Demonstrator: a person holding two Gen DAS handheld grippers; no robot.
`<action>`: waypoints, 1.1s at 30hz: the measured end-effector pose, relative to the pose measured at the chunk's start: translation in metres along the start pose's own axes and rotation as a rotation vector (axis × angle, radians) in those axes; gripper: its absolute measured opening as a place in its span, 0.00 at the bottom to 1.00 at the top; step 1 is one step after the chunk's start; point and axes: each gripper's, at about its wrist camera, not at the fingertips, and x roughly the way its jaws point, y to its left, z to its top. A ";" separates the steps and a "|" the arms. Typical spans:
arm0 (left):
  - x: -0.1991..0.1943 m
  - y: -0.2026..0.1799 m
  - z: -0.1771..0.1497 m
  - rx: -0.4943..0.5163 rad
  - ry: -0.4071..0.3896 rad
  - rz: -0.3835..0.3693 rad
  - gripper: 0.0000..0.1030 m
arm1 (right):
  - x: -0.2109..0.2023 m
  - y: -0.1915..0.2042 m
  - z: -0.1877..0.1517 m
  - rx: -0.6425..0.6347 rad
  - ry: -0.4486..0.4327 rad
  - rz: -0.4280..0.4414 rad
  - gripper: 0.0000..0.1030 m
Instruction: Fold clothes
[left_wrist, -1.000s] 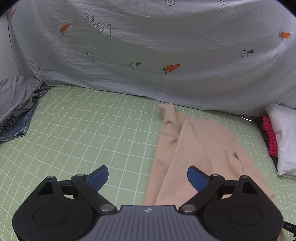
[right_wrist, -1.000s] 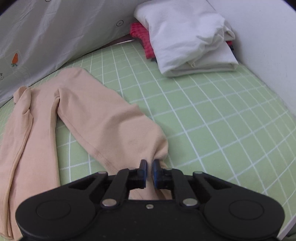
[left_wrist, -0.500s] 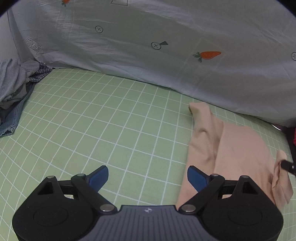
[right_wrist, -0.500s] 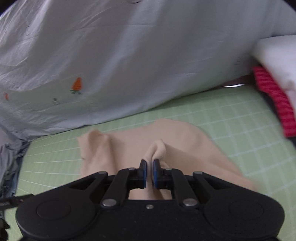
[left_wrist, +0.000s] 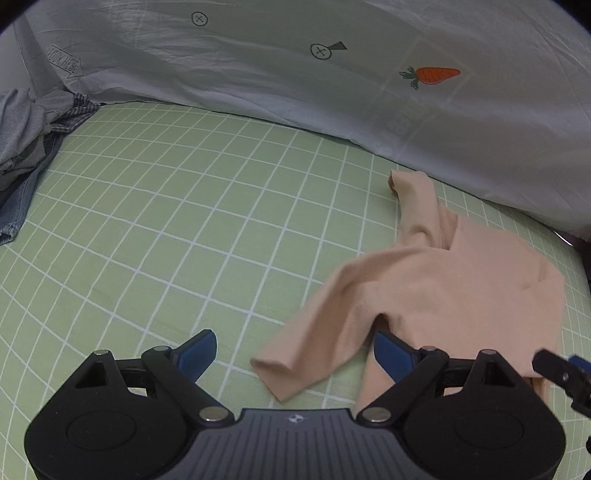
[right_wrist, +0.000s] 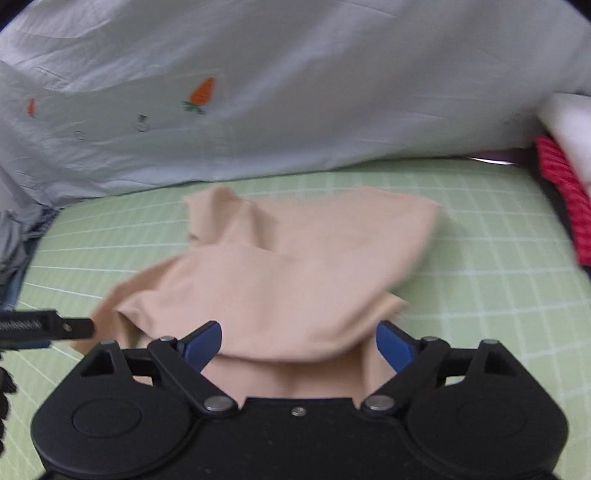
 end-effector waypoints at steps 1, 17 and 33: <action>0.002 -0.003 -0.001 0.001 0.009 -0.008 0.90 | -0.004 -0.013 -0.009 0.012 0.012 -0.048 0.91; 0.043 0.018 0.018 -0.086 0.040 0.101 0.82 | 0.012 -0.056 -0.036 0.081 0.132 -0.174 0.91; 0.056 0.006 0.017 -0.094 0.015 -0.035 0.11 | 0.028 -0.036 -0.026 0.019 0.159 -0.212 0.91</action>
